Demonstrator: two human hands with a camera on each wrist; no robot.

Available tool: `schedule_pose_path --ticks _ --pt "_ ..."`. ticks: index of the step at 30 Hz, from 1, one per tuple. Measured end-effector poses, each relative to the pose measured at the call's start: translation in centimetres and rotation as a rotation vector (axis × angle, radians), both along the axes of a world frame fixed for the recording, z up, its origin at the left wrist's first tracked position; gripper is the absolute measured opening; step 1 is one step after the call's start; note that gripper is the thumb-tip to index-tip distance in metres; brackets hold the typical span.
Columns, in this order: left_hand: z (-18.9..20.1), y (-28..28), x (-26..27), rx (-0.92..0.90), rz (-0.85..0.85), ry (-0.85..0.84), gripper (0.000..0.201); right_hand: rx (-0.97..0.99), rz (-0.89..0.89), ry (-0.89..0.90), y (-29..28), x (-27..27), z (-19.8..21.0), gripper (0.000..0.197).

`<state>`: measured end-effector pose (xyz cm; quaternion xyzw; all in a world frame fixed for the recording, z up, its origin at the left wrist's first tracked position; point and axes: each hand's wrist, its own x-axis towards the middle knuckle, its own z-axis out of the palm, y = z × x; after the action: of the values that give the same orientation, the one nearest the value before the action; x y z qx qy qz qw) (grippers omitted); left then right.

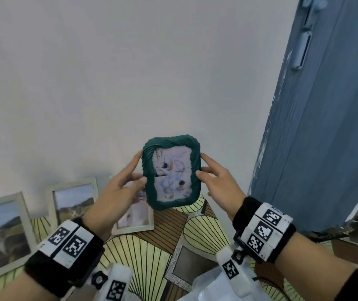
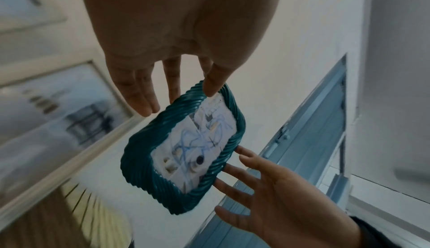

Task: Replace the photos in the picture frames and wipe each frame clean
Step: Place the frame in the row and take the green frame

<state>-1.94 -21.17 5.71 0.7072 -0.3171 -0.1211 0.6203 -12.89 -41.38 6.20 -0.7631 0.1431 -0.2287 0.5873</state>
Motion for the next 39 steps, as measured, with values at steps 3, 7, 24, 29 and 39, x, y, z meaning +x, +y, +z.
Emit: schedule_pose_path --ticks 3,7,24,29,39 --pt "2.2 4.0 -2.3 -0.058 0.004 -0.126 0.052 -0.036 0.01 -0.151 3.4 -2.3 1.2 0.046" --pt "2.4 9.3 -5.7 -0.103 0.069 -0.196 0.056 -0.117 0.088 -0.274 8.3 -5.6 0.7 0.051" --pt "-5.6 21.6 -14.3 -0.056 0.181 0.008 0.062 0.215 0.353 -0.111 18.0 -12.7 -8.0 0.053" --pt "-7.9 22.8 -15.4 -0.023 0.178 0.15 0.058 0.233 0.39 0.031 18.3 -13.9 -9.4 0.056" --pt "-11.7 21.7 -15.7 0.267 0.2 0.271 0.059 0.09 0.384 0.268 17.4 -13.6 -13.9 0.05"
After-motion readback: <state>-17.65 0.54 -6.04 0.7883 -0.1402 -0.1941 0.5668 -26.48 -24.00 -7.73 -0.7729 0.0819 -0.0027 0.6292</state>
